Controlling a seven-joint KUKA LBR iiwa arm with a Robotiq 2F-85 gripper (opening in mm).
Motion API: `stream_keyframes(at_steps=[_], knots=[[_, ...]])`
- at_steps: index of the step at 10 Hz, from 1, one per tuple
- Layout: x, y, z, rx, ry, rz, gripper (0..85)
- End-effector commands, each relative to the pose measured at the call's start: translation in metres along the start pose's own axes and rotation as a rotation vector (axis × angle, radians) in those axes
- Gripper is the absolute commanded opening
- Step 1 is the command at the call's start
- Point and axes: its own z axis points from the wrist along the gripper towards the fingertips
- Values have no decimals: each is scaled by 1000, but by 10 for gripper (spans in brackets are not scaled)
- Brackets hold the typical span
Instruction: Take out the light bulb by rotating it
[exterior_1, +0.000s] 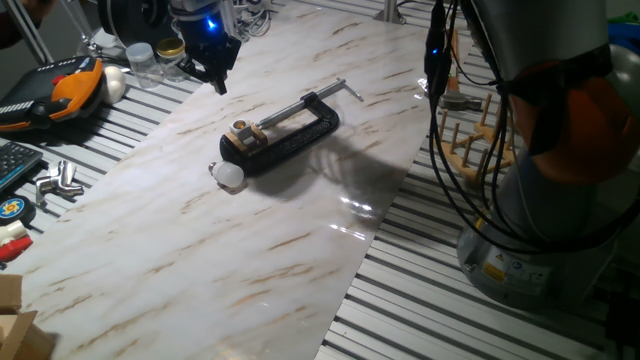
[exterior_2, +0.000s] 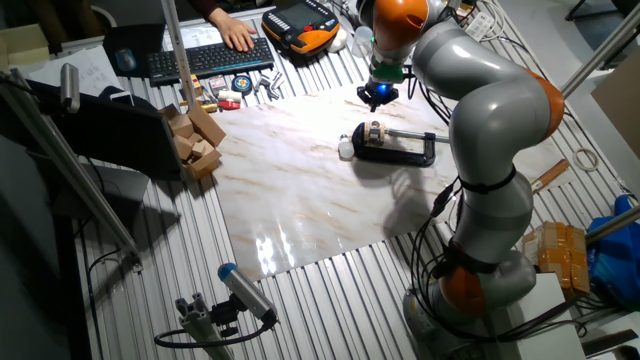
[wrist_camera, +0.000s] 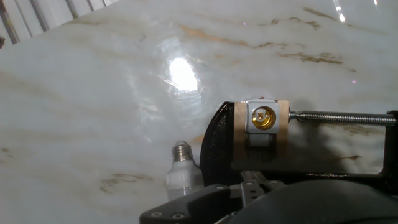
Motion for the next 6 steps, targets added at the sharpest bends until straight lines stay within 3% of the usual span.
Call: stream_keyframes(at_steps=[1,6], knots=[[0,0,0,-1,-1,3,0],[0,1,0,-8,-3,14,0]])
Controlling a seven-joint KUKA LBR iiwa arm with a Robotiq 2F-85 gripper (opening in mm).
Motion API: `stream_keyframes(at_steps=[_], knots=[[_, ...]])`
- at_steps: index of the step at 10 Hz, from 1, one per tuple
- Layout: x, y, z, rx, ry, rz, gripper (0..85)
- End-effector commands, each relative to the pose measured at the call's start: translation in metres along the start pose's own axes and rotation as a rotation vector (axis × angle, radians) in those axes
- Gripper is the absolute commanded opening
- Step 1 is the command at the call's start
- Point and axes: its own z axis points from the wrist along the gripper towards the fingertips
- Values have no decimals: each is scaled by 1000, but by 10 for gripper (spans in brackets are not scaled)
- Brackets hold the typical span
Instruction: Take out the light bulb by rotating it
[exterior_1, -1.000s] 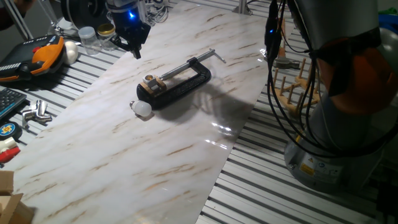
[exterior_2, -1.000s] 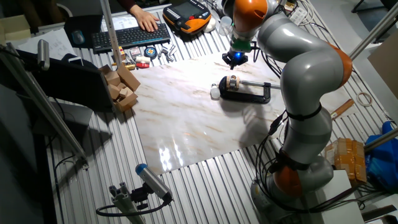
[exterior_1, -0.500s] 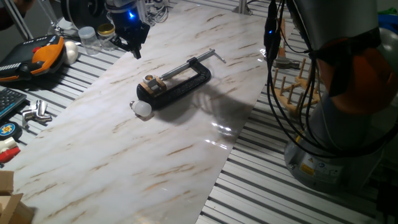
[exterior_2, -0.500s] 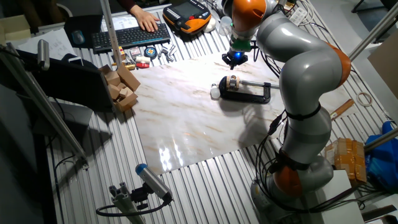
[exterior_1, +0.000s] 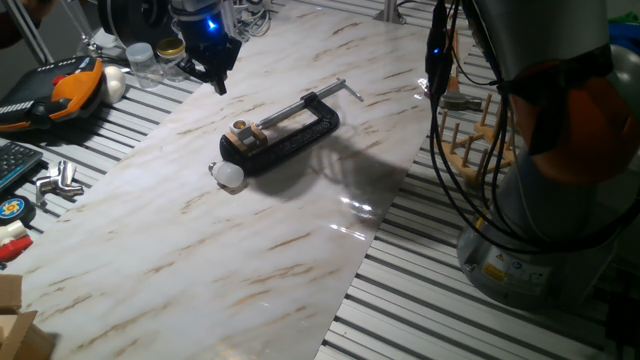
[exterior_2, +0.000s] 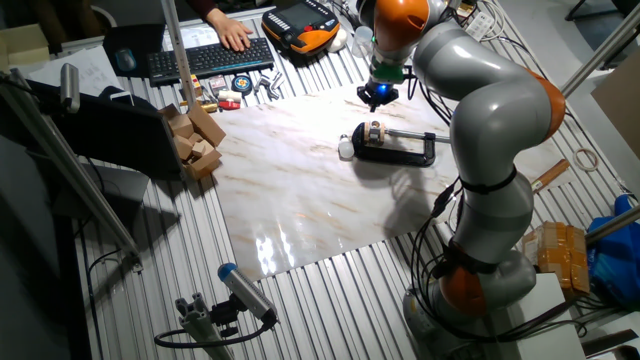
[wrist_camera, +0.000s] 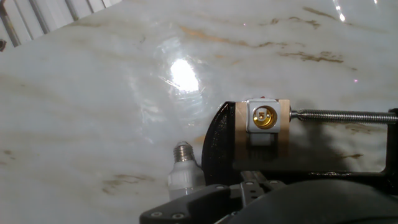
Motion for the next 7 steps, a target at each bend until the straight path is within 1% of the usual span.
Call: stream_keyframes(at_steps=[1,3,5,7], knots=[[0,0,0,-1,1,0,0],[0,0,0,1,-2,6,0],[1,0,0,9,-10,22,0],[1,0,0,17,-10,17,0]])
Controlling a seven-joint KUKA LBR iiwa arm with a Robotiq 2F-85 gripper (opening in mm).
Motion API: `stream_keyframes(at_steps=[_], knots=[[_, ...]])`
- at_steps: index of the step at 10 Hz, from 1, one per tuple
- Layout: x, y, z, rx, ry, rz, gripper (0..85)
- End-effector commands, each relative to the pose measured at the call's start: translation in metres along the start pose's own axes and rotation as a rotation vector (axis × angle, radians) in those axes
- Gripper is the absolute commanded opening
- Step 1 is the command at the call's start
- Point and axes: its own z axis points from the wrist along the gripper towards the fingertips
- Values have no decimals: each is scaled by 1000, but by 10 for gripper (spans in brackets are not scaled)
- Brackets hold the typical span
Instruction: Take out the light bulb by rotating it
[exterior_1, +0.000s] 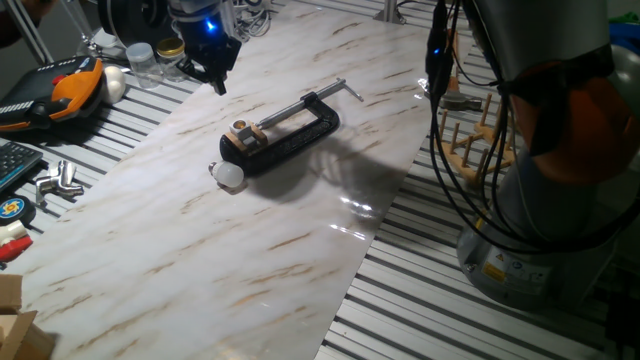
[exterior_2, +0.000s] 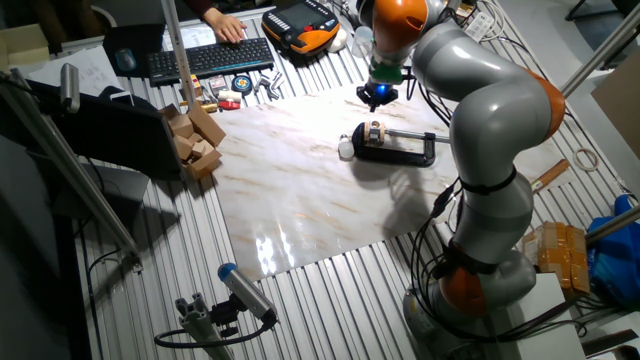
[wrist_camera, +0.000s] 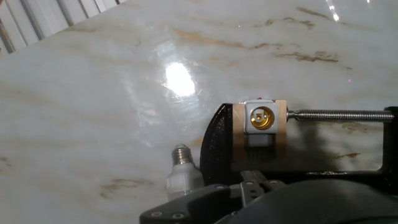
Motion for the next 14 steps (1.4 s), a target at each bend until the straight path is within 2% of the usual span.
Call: stream_keyframes(at_steps=[1,4,9,13,14], knots=[[0,0,0,7,-2,-13,0],[0,0,0,27,-7,-34,0],[0,0,0,15,11,-30,0],[-1,0,1,16,7,-26,0],[-1,0,1,8,12,-24,0]])
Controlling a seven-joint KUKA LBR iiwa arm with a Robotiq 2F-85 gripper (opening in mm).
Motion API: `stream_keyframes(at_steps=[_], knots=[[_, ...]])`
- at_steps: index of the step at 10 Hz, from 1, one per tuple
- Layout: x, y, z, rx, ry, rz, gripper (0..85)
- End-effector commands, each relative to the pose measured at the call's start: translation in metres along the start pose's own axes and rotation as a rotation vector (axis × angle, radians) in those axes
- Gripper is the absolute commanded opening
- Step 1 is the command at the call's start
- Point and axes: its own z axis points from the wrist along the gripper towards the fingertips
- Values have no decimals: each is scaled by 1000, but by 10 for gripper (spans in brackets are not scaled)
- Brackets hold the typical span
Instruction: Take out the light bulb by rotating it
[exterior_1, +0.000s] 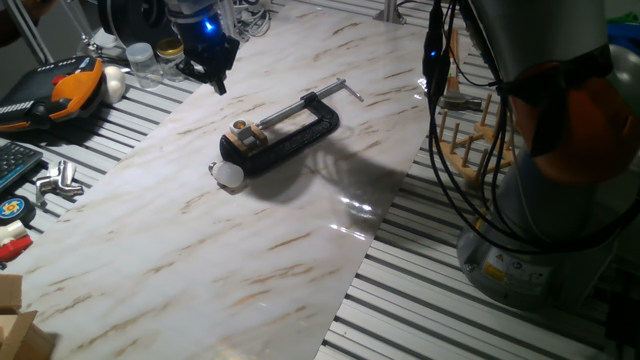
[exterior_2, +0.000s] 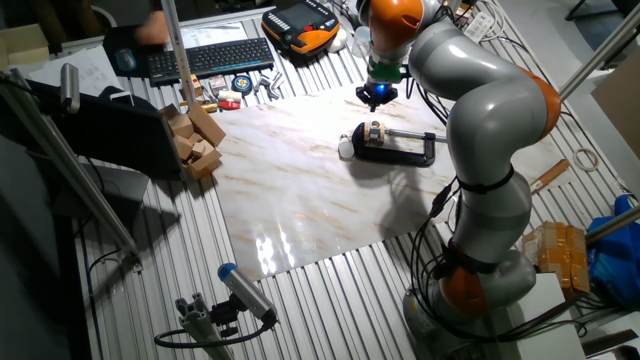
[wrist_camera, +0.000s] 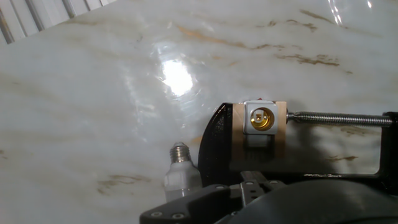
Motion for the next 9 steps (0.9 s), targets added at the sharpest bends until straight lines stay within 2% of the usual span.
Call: stream_keyframes(at_steps=[1,9], knots=[[0,0,0,-1,1,-1,0],[-2,2,1,1,-1,11,0]])
